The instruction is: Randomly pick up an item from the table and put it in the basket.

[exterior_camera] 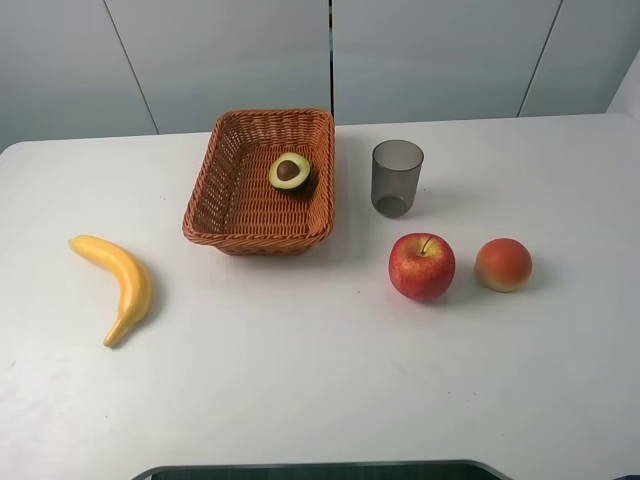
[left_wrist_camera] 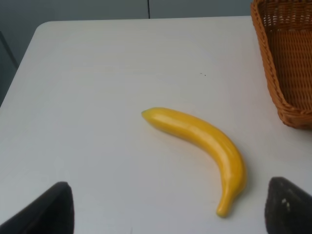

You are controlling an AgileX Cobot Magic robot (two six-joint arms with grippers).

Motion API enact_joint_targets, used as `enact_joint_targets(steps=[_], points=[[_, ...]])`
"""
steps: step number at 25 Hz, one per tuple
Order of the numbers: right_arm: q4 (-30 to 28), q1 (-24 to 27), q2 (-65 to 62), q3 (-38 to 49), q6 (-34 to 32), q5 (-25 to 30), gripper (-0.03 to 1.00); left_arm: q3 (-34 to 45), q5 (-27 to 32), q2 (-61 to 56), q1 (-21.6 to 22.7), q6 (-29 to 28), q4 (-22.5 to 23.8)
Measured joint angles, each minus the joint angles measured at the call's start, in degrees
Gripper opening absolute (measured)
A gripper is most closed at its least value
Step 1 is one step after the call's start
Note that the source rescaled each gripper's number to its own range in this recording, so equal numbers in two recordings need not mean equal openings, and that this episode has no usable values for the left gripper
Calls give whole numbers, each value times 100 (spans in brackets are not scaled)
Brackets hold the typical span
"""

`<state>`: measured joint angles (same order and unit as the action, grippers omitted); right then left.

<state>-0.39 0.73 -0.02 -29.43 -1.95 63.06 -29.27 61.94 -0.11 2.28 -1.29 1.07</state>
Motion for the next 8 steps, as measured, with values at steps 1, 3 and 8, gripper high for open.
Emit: enact_joint_targets(steps=[1,3,8], points=[[0,0,0,0,0,0,100,0,0,0,0,0,0],[0,0,0,0,0,0,100,0,0,0,0,0,0],[0,0,0,0,0,0,100,0,0,0,0,0,0]])
